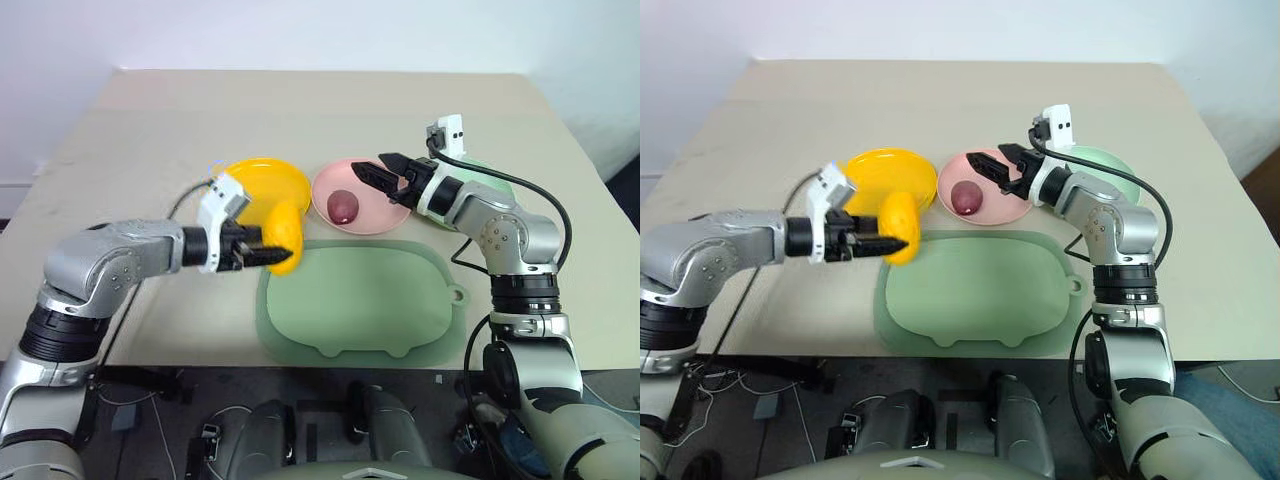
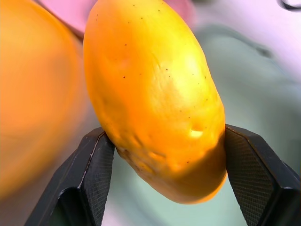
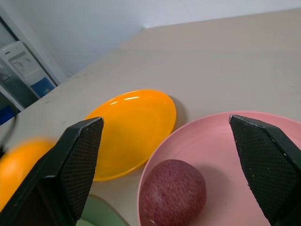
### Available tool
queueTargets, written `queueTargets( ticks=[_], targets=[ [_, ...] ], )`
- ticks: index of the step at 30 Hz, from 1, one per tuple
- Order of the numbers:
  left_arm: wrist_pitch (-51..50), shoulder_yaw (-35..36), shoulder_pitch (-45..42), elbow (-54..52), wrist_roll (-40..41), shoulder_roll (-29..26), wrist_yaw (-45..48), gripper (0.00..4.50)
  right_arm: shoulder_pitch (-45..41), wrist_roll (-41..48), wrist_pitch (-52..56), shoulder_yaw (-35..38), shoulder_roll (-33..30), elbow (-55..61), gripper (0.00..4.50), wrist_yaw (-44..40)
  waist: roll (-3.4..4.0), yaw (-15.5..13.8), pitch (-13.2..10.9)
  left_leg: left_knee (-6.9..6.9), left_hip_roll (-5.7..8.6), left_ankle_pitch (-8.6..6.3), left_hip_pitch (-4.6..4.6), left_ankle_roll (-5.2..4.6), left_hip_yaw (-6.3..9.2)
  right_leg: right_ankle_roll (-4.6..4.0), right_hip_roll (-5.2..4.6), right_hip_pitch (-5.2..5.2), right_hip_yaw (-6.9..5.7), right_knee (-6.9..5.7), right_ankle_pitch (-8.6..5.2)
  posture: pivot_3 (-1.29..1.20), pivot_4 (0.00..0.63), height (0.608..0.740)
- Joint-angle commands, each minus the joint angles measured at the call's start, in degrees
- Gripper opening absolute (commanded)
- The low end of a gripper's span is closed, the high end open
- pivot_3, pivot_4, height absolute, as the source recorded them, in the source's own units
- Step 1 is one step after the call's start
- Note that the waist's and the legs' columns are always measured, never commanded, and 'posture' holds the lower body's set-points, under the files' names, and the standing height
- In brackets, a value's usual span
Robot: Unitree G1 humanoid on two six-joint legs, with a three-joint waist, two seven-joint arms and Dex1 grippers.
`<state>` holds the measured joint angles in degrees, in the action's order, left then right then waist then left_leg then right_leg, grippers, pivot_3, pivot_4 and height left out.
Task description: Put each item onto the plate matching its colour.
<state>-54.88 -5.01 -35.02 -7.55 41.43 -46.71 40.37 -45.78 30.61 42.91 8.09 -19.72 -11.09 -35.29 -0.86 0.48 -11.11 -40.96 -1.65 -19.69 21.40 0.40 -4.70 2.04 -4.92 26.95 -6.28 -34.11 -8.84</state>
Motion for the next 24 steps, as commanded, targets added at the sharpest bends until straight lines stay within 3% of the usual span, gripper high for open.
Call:
queueTargets(
  ticks=[1,6,12,16,24],
  targets=[
    [6.2,3.1,-3.4,5.9,-4.8,2.4,-0.8,3.14,-0.7,0.6,-0.8,0.3,-0.2,1.9,4.5,-0.7,0.0,0.0,0.0,0.0,0.0,-0.01,0.02,-0.01,0.01,0.01,0.0,0.0,-0.01,0.0,0.0,0.0,0.15,0.74],
    [13.7,5.2,-5.4,15.6,-11.6,7.6,-5.5,3.14,-1.3,0.6,-0.8,0.1,-0.1,1.8,4.5,-0.9,-0.01,0.2,0.0,0.0,0.0,-0.01,0.03,-0.03,0.01,0.02,0.0,0.0,-0.03,0.01,0.01,0.0,0.15,0.74],
    [14.6,8.6,-7.7,25.0,-13.5,13.4,-8.5,3.14,-1.3,0.8,-0.4,0.3,-0.2,2.1,4.5,-0.7,-0.01,0.2,0.0,0.01,-0.03,-0.02,0.03,-0.03,-0.02,0.02,-0.01,0.02,-0.04,0.0,0.02,0.0,0.15,0.74],
    [13.9,8.5,-8.2,27.6,-14.3,14.6,-7.4,4.43,-1.1,0.9,0.1,0.3,-0.4,2.9,4.5,-0.5,-0.01,0.2,0.0,0.01,-0.04,-0.02,0.04,-0.03,-0.02,0.03,-0.01,0.02,-0.05,0.0,0.02,0.0,0.15,0.74],
    [15.1,9.3,-8.9,25.5,-16.0,13.2,-4.2,4.47,-0.6,1.2,0.7,0.5,-0.6,3.2,4.5,-0.7,-0.01,0.2,0.0,0.0,-0.05,-0.02,0.03,-0.04,-0.03,0.02,-0.03,0.02,-0.05,0.0,0.02,0.0,0.15,0.74]
  ],
)
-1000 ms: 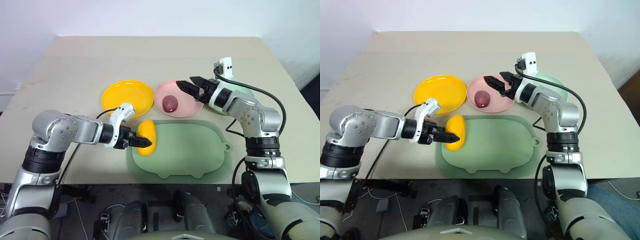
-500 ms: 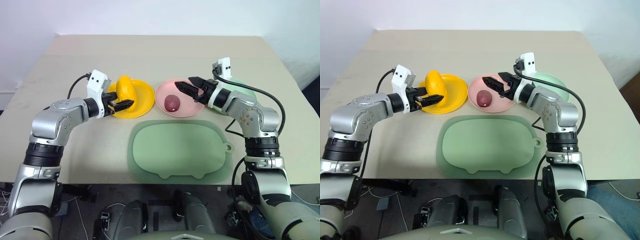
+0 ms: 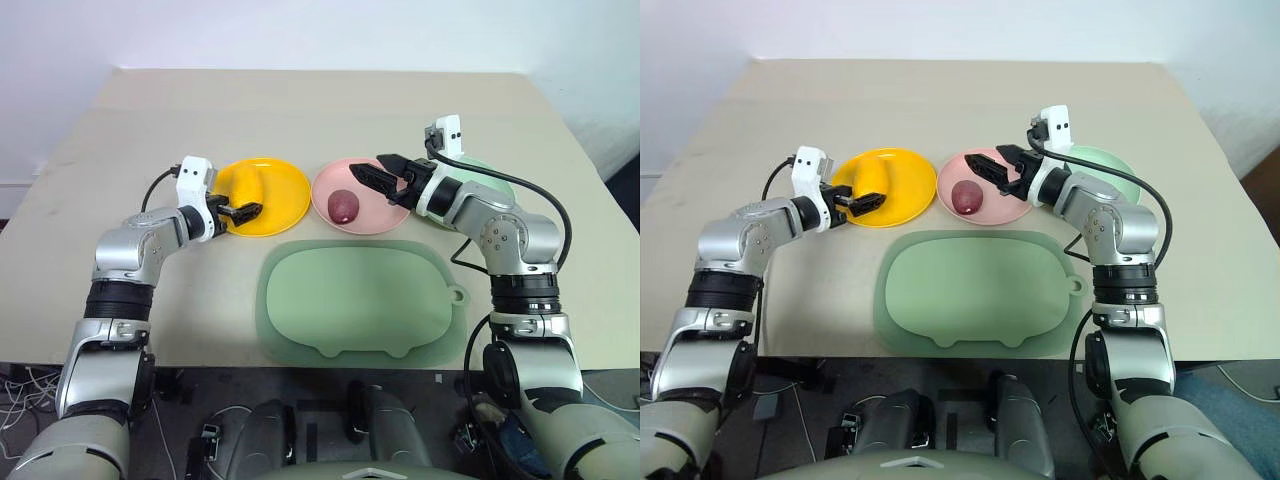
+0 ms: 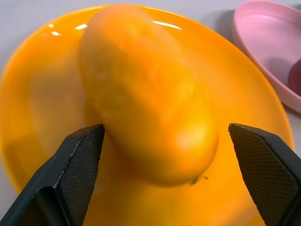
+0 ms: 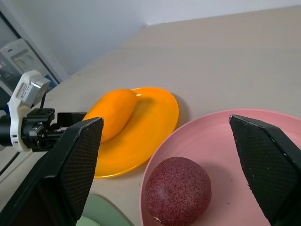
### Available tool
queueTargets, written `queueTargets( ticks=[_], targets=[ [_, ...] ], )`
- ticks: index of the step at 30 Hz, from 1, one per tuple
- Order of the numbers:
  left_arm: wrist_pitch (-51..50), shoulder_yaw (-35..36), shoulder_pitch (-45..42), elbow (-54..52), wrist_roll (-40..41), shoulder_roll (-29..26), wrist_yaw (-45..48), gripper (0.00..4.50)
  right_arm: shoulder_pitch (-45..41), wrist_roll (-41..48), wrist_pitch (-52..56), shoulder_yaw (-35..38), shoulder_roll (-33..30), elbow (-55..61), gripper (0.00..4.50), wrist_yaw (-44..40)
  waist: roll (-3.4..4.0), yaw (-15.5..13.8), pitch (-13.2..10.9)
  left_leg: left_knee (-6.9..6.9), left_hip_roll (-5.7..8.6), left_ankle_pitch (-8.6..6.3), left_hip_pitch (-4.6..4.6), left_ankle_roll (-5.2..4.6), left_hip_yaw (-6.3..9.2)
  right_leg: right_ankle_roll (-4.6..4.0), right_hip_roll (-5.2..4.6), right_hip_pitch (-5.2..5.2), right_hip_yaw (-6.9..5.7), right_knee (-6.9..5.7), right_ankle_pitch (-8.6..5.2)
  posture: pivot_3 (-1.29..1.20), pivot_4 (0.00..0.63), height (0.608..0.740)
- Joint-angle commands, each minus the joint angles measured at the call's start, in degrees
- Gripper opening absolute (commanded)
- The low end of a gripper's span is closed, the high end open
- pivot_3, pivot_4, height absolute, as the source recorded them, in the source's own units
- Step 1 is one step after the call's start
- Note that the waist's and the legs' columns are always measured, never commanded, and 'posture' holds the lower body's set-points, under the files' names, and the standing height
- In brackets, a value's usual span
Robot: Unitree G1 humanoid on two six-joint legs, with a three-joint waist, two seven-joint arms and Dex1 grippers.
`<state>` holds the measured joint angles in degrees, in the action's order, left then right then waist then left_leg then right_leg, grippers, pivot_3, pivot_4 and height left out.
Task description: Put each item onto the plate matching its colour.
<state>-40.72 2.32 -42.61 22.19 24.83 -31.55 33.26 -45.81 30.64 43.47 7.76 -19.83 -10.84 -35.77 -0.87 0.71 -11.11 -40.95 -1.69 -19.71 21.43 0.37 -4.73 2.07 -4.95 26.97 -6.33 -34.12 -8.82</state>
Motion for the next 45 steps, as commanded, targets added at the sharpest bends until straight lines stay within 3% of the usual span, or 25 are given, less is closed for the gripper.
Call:
queueTargets(
  ticks=[1,6,12,16,24,35,45],
  targets=[
    [-0.3,2.6,-1.0,-5.8,1.9,-3.2,5.4,4.47,-0.5,1.3,0.4,0.9,-0.5,3.0,4.5,-0.2,-0.01,0.0,0.0,0.0,-0.01,0.0,0.01,0.0,0.0,0.0,0.0,0.0,0.0,0.0,0.0,0.0,0.15,0.74],
    [-4.7,5.9,1.3,-13.6,8.9,-12.8,20.2,4.47,-0.3,1.3,0.3,1.1,-0.7,2.7,4.5,-0.5,0.0,0.4,0.0,0.04,-0.06,0.0,0.03,0.01,-0.02,-0.01,0.04,0.1,0.01,-0.02,-0.01,0.0,0.15,0.74],
    [-10.6,13.1,2.4,-19.3,21.0,-13.8,27.1,4.47,-1.1,1.1,-0.6,0.5,0.6,1.8,4.5,-0.2,0.0,-0.2,0.0,0.0,-0.06,0.0,0.04,0.0,0.0,0.0,-0.03,0.05,0.01,-0.01,-0.01,0.0,0.15,0.74],
    [-7.4,11.2,4.8,-21.6,20.2,-14.7,31.5,4.47,-1.0,1.6,-0.6,-0.3,0.9,1.7,4.5,-2.1,0.0,0.0,0.0,-0.01,-0.02,-0.01,0.02,-0.01,0.03,0.0,-0.01,0.03,0.01,-0.01,-0.01,0.0,0.15,0.74],
    [1.8,8.3,11.8,-26.6,18.8,-11.3,37.6,4.47,7.5,3.9,-1.6,-2.1,-6.0,5.9,4.5,-16.4,0.0,-0.2,0.0,0.0,-0.01,-0.02,0.04,-0.03,0.01,0.0,0.01,0.02,0.01,0.03,-0.01,0.0,0.15,0.74],
    [11.2,4.5,11.0,-19.7,15.9,-11.5,52.3,4.47,11.7,8.7,2.2,0.5,-13.8,10.7,4.5,-23.5,-0.01,-0.1,0.0,-0.01,-0.03,-0.12,-0.02,-0.21,-0.01,-0.02,0.1,0.01,0.02,0.02,-0.02,0.0,0.15,0.74],
    [12.6,6.5,13.5,-19.5,17.3,-13.4,57.0,4.47,15.3,9.3,0.7,0.5,-21.0,8.2,4.5,-33.7,-0.02,-0.2,0.0,-0.02,-0.03,-0.17,-0.01,-0.3,0.02,-0.02,0.09,0.0,0.01,0.05,-0.02,0.0,0.15,0.74]
  ],
)
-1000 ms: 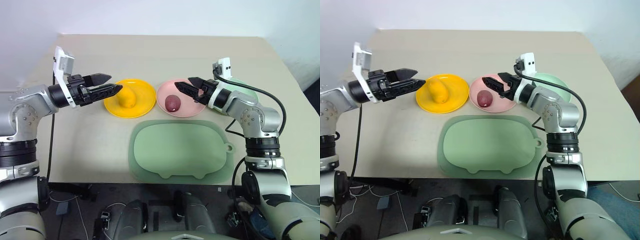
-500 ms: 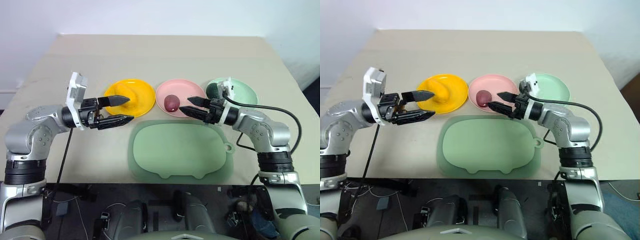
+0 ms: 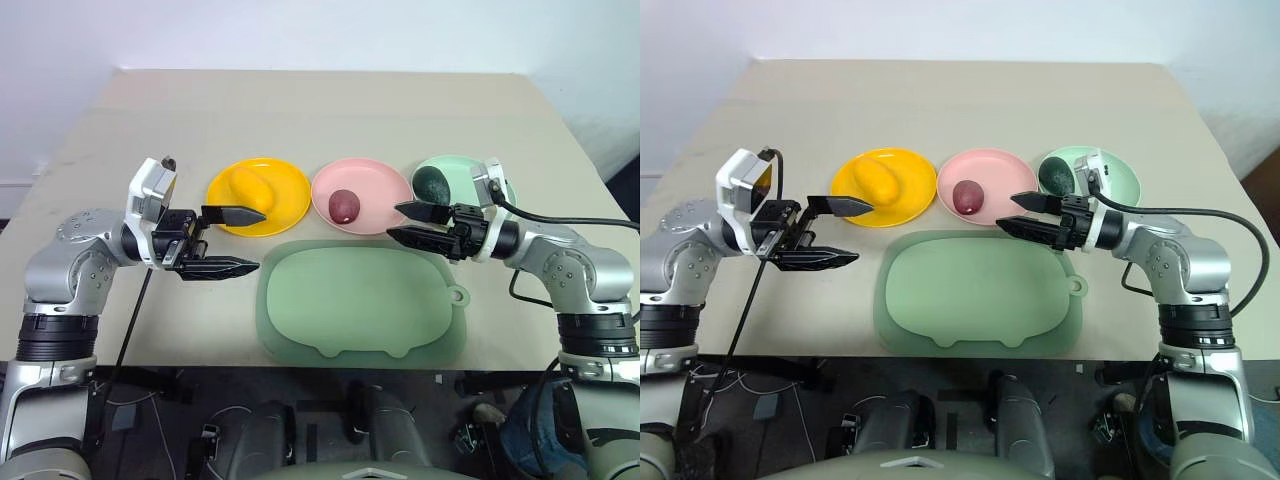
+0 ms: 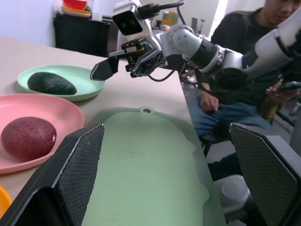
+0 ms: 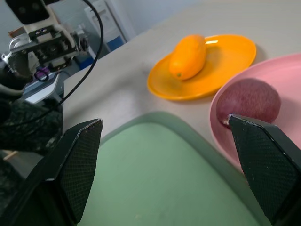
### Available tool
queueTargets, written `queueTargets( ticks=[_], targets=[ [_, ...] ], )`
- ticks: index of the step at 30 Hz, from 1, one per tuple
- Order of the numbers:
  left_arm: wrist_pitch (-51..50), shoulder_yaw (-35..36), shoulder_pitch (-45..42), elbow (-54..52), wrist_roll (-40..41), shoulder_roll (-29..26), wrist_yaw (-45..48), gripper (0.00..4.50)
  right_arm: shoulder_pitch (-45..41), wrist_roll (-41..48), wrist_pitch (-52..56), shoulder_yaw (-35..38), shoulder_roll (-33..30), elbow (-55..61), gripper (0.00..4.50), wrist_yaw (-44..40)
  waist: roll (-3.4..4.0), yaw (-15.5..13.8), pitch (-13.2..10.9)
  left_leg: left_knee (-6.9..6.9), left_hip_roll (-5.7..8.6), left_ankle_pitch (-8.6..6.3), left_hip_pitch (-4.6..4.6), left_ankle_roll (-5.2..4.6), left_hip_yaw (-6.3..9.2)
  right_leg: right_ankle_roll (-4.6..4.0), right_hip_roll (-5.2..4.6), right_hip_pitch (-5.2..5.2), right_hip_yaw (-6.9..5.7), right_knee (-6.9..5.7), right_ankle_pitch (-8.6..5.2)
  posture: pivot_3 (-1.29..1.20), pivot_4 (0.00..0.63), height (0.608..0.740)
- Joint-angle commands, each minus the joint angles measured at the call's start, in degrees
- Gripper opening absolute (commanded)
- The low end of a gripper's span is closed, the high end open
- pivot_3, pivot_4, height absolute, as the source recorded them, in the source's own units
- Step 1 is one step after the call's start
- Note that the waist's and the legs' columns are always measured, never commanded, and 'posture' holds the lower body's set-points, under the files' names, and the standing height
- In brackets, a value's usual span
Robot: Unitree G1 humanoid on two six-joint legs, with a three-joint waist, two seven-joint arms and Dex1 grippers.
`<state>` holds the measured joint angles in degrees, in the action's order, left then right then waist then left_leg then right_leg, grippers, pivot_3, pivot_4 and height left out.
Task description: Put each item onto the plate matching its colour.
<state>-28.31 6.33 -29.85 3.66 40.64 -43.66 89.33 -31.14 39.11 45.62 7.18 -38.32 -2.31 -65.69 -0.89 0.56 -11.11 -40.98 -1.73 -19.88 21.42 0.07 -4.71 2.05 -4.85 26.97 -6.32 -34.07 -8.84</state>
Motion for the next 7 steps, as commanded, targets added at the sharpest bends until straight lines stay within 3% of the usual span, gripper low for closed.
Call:
queueTargets(
  ticks=[1,7],
  targets=[
    [1.4,3.3,1.4,-1.3,1.4,-1.1,0.7,4.47,0.7,0.4,-2.0,0.8,-3.0,-0.7,4.5,-4.6,0.0,0.0,0.0,0.0,0.0,0.0,0.0,0.0,0.0,0.0,0.0,0.0,0.0,0.01,0.0,0.0,0.15,0.74],
    [1.4,5.5,3.6,-3.2,1.6,-1.5,-2.2,4.47,-0.6,-1.1,-4.1,-0.9,-1.1,-2.5,4.5,-4.3,-0.01,0.0,0.0,0.0,-0.02,0.0,-0.02,-0.01,0.07,0.0,0.0,0.0,0.01,0.02,0.0,0.0,0.15,0.74]
  ],
)
